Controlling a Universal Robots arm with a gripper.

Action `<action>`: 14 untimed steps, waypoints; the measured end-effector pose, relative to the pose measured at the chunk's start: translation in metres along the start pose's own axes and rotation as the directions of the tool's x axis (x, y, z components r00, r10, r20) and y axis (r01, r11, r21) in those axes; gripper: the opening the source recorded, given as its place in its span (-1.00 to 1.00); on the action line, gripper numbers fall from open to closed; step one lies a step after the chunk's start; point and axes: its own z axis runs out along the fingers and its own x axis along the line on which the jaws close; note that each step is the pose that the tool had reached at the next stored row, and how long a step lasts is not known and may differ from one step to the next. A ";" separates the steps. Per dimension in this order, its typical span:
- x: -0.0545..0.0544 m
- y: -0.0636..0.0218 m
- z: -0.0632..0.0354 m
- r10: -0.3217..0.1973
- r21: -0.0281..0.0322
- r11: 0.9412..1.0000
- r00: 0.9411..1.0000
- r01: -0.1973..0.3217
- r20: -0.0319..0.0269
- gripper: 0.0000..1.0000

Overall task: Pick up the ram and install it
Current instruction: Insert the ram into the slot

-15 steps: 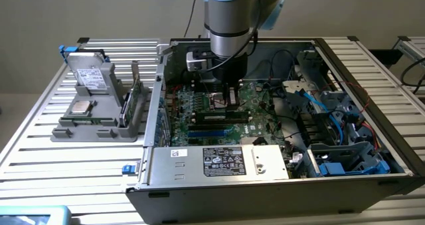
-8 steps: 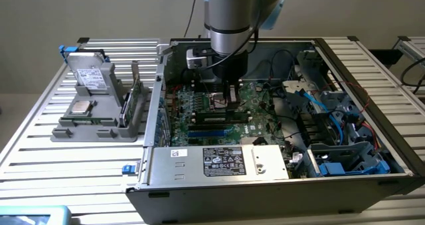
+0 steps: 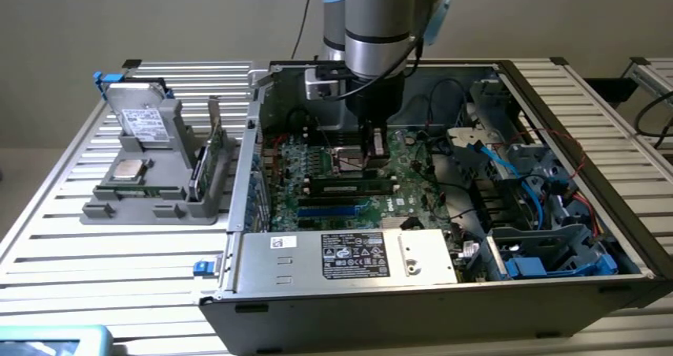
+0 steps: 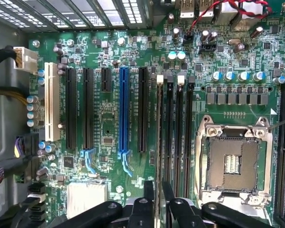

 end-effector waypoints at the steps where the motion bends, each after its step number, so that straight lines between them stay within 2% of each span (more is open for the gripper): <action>1: 0.001 -0.0029 -0.0016 -0.001 -0.005 1.000 1.000 0.001 0.000 -0.58; 8: 0.004 -0.0322 -0.0041 -0.001 -0.007 1.000 1.000 0.001 0.001 -0.58; 10: 0.005 -0.0342 -0.0040 -0.002 -0.011 1.000 1.000 0.002 0.003 -0.58; 14: 0.005 -0.0342 -0.0040 -0.002 -0.011 1.000 1.000 0.002 0.014 -0.58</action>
